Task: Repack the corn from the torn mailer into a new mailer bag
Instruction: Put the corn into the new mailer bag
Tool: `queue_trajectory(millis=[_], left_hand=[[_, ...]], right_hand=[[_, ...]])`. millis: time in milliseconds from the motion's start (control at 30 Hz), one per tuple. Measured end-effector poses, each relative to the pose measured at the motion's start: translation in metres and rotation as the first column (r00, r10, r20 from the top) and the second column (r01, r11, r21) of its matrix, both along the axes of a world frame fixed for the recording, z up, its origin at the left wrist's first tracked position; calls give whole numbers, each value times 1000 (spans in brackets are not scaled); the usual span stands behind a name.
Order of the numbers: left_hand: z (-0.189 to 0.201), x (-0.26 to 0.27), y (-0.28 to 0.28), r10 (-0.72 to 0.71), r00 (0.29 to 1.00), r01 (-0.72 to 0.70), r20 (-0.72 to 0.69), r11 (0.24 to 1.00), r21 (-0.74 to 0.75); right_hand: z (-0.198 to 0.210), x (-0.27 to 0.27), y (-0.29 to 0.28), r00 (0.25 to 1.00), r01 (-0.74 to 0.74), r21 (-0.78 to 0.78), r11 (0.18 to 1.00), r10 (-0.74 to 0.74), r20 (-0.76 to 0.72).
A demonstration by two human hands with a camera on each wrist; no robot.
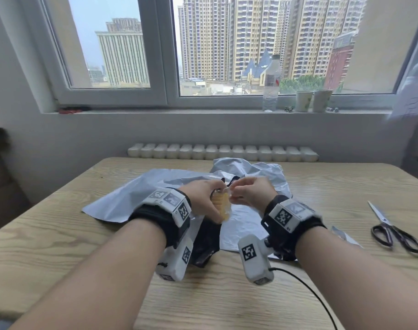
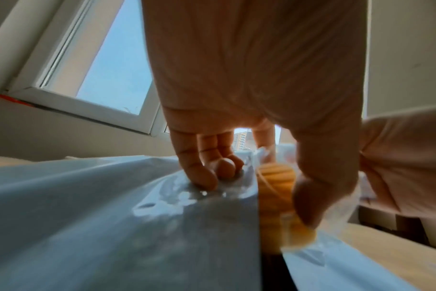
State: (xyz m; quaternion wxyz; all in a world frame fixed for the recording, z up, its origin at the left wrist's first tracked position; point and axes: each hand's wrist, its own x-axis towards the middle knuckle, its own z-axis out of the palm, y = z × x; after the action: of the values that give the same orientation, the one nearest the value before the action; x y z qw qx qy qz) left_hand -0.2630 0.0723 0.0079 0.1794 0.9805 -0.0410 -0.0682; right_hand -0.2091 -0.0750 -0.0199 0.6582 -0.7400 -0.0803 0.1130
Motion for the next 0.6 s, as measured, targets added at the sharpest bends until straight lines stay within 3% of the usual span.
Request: queue_trajectory(millis=[67,133,200,267,367,500,600], left_hand=[[-4,1,0,-2,997,-3,79,998,60],[-6,1,0,15,995,-20,101,998,56],[-4,1,2,43,993,-46,106,999,21],[1,2,4,66,989,-65,136,998,-14],[7,3,7,74,984,-68,161,997,-39],[8,5,12,81,982,-76,172,996,-34],[7,8,14,55,981,-63,185,997,37]], right_hand=[[2,-4,-1,999,16,63,998,-13,-50],[1,-4,-5,986,37,29,999,-31,-166],[-5,-5,-7,969,-49,-166,985,7,-246],[-14,-7,-2,949,-233,-384,894,124,-289],[-26,-14,19,931,-342,-478,809,222,-290],[-40,-9,44,988,-147,-464,874,107,-112],[-44,-5,44,995,-90,-518,851,60,-75]])
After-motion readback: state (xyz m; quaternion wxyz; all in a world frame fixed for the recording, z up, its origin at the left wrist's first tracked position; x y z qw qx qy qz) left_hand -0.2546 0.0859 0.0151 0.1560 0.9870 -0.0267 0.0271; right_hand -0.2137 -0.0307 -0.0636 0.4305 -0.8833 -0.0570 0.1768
